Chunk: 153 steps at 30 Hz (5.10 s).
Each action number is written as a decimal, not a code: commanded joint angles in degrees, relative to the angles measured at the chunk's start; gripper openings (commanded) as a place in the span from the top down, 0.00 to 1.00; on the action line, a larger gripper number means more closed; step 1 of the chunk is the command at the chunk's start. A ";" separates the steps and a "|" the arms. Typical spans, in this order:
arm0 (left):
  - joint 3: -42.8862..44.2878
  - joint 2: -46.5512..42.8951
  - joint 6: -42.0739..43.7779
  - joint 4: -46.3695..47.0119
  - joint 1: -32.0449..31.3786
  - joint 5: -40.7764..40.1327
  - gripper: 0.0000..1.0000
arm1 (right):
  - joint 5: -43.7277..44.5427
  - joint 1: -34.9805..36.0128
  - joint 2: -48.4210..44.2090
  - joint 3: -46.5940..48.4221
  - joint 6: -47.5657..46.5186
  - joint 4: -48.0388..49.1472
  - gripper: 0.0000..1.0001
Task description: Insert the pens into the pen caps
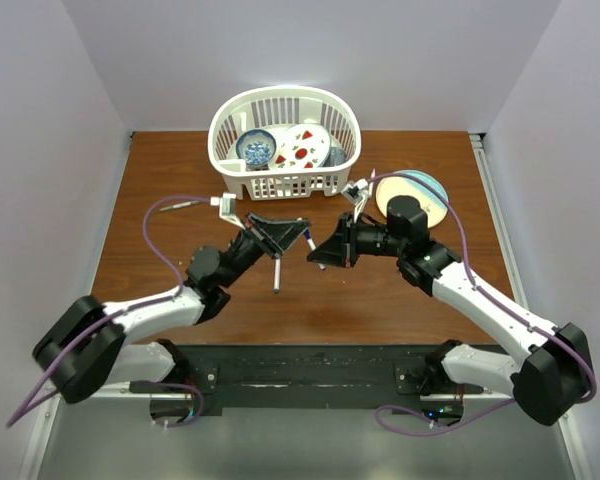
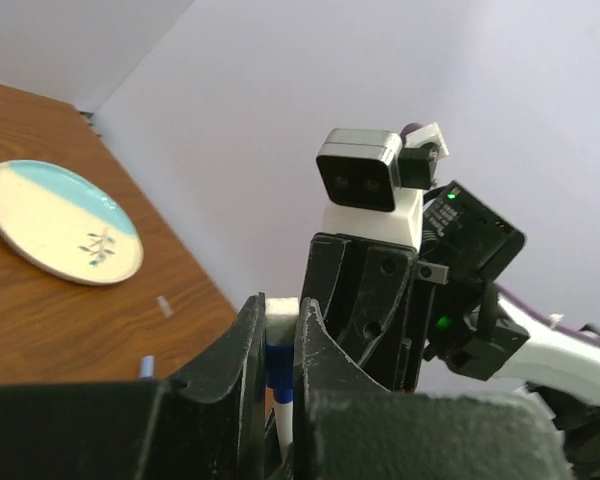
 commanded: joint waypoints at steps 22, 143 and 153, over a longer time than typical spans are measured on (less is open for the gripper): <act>21.86 19.98 18.55 -52.19 6.79 4.78 1.00 | 10.87 -4.91 -27.97 -18.83 -1.40 -12.69 0.07; 5.10 -13.66 12.59 -46.78 8.29 20.32 0.17 | 31.79 -16.96 25.40 -0.88 7.20 8.39 1.00; 4.03 0.31 4.76 -21.54 7.85 27.45 0.20 | 32.66 -7.82 1.84 -15.32 17.76 22.46 1.00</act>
